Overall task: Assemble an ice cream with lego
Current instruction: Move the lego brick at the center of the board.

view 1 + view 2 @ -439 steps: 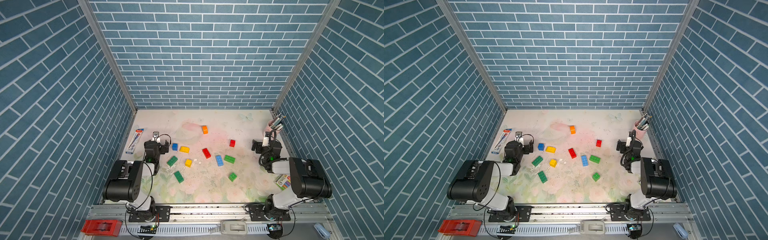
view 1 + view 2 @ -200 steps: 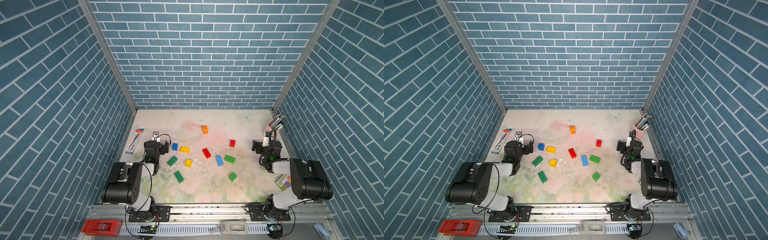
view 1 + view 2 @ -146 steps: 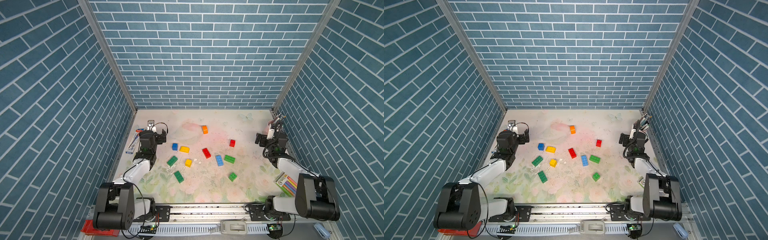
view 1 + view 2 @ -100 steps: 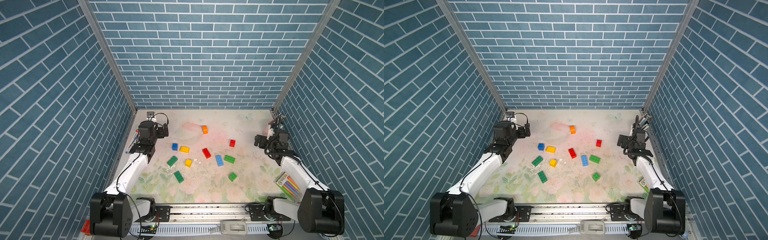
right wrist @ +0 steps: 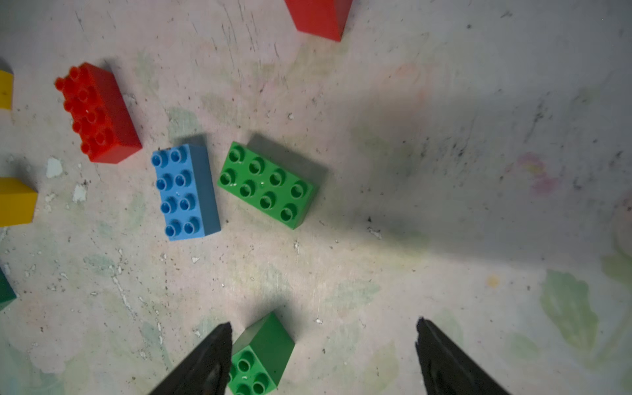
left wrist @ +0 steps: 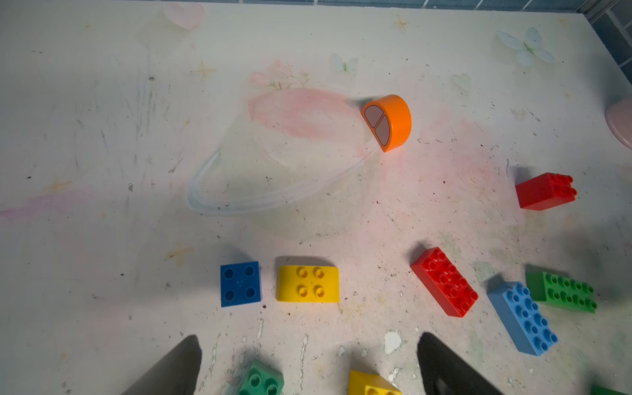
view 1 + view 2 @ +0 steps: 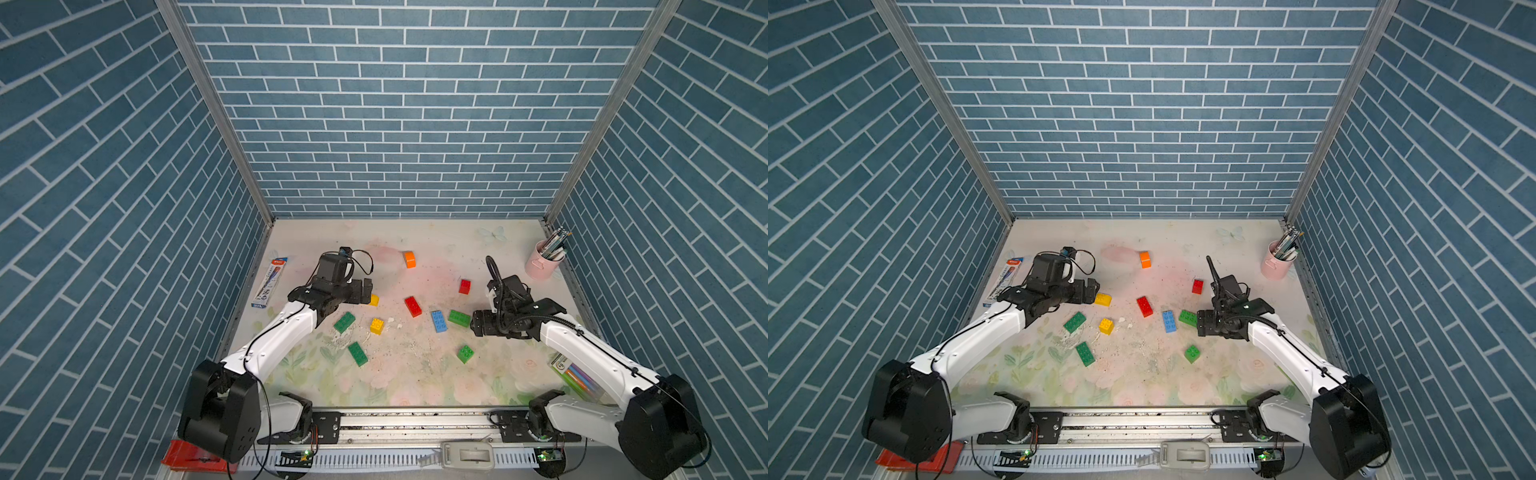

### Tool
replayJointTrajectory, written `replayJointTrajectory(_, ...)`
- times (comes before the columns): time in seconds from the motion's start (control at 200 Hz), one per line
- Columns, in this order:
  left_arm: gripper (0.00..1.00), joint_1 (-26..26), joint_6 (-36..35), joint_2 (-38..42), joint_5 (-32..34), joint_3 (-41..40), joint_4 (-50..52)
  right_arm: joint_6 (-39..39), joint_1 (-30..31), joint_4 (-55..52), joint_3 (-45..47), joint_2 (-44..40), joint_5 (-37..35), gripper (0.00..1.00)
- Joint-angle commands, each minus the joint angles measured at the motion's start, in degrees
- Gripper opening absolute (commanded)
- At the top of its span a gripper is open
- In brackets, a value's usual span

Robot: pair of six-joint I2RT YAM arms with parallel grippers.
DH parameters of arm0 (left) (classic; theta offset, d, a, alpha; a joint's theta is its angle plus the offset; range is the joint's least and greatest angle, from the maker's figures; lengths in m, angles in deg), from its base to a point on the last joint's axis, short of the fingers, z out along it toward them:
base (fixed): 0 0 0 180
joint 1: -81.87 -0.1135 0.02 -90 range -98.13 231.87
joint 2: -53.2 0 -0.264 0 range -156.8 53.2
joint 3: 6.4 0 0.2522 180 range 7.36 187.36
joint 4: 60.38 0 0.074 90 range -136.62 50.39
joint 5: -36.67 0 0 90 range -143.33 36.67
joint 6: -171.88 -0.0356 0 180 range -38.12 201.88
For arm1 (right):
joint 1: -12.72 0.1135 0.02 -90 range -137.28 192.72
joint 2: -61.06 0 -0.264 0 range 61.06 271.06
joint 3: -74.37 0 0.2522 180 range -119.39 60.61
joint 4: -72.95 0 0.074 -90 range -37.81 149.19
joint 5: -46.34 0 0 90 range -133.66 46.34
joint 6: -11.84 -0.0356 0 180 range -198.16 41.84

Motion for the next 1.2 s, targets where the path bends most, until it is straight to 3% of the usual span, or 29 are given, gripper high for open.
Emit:
replayJointTrajectory(0.0,1.0,0.32,0.98,0.34,-1.69,-0.85,0.75,-3.5,2.97,-0.97,-0.65,3.02,-0.32,0.85)
replayJointTrajectory(0.26,1.0,0.34,0.54,1.69,-1.21,-1.46,1.73,-3.3,9.89,1.0,-0.99,9.04,-0.36,0.82)
replayJointTrajectory(0.74,0.99,0.29,0.19,2.42,-0.24,-1.73,2.21,-2.69,18.33,-1.51,0.0,10.32,-5.42,0.76)
replayJointTrajectory(1.065,1.0,0.36,0.45,3.5,0.57,-2.06,3.29,-3.43,23.08,-3.5,-1.44,12.96,-9.49,0.6)
replayJointTrajectory(1.195,0.99,0.42,0.68,4.02,1.37,-2.3,3.91,-5.53,23.9,-2.32,-1.74,14.0,-9.37,0.44)
